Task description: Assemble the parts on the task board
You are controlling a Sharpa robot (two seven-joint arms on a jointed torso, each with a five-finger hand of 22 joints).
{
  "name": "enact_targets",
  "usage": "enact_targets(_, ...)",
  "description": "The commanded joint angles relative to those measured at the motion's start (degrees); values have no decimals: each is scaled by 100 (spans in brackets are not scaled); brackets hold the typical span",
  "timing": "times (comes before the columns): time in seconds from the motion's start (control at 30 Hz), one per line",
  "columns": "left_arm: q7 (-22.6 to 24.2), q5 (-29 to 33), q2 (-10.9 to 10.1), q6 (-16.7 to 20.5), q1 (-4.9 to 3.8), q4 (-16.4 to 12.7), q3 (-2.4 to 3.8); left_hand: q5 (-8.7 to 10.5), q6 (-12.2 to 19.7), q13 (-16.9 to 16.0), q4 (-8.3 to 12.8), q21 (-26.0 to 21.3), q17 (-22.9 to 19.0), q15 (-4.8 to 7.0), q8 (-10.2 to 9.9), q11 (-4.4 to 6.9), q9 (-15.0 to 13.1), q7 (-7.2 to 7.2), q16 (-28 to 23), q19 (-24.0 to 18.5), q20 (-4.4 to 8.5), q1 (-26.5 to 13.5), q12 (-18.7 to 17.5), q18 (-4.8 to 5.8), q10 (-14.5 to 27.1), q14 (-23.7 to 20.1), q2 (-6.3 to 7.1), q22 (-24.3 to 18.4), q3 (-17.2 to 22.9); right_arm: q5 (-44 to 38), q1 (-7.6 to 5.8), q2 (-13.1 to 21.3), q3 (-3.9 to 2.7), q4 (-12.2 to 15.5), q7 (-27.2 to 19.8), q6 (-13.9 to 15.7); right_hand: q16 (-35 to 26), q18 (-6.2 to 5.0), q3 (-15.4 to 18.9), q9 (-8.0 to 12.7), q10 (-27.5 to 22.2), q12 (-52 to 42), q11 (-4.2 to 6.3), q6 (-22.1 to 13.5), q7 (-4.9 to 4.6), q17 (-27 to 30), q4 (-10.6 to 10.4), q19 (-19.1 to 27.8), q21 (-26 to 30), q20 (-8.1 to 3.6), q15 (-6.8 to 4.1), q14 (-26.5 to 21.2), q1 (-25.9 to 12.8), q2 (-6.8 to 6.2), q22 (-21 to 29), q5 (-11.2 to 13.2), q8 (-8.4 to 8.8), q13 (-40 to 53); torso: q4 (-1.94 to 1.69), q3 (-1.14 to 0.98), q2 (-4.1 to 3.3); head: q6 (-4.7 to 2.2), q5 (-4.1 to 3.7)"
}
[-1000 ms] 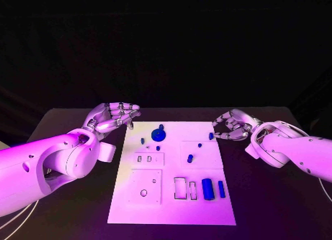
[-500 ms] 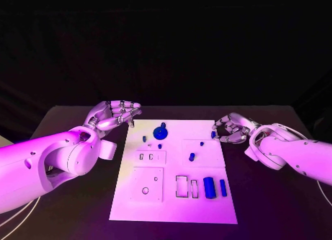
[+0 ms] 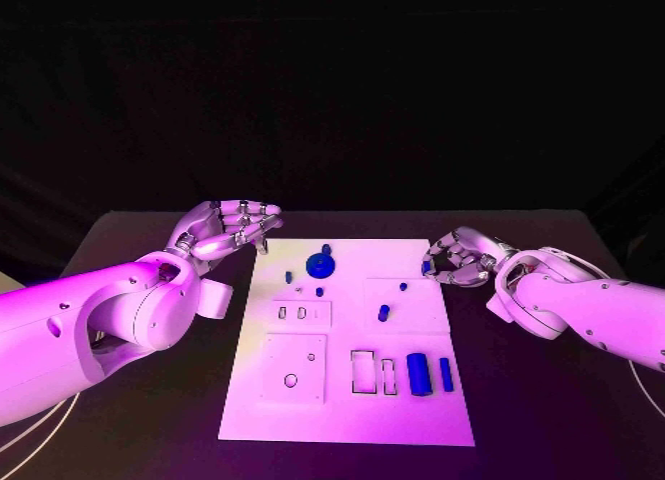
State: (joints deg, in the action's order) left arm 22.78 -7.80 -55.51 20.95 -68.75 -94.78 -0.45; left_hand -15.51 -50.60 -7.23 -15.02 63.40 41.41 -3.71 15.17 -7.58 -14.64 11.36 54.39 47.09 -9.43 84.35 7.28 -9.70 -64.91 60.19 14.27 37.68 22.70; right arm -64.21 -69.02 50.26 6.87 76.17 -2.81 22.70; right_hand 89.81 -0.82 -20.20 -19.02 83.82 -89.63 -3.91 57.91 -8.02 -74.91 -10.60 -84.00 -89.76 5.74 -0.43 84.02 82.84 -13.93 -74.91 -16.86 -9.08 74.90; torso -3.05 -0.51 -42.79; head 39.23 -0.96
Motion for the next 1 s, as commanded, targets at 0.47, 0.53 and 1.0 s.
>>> enact_targets(0.47, 20, 8, -22, -85, -5, -15, 4, 25, 47, -12, 3, 38, -12, 14, -2, 13, -14, -7, 39, -60, -9, 25, 30, -80, 34, -37, -37, 14, 47, -53, 64, -103, 3, -31, 112, -86, 19, 82, -126, -23, 618, -37, 84, 155, 55, -1509, 7, -600, -24, -74, -91, 598, -44, 76, -1509, 48, -79, 1510, -4, 3, 3, 7, 9)
enact_targets(0.53, 18, 8, -24, -85, -6, -16, 4, 25, 47, -12, 3, 38, -12, 14, -2, 13, -14, -7, 39, -60, -9, 25, 30, -80, 34, -37, -37, 14, 47, -58, 65, -107, 3, -30, 114, -49, 19, 82, -151, -25, 618, -37, 92, 171, 63, -1509, 10, -600, -24, -84, -99, 598, -45, 93, -1509, 50, -88, 1510, -2, 2, 3, 7, 7)
enact_targets(1.0, 6, 7, -14, -90, -6, 31, 3, 23, 50, -17, 21, 52, -21, 17, 2, 15, -21, -10, 47, -72, -10, 47, 38, -81, 40, -44, -45, 22, 68, 117, -1, -64, -15, 361, 292, 945, 19, 82, -559, -108, 618, -37, 184, 357, 148, -1509, 152, -600, -24, -163, -160, 598, -102, 274, -1509, 5, -275, 1510, 4, 7, 30, 23, 21)
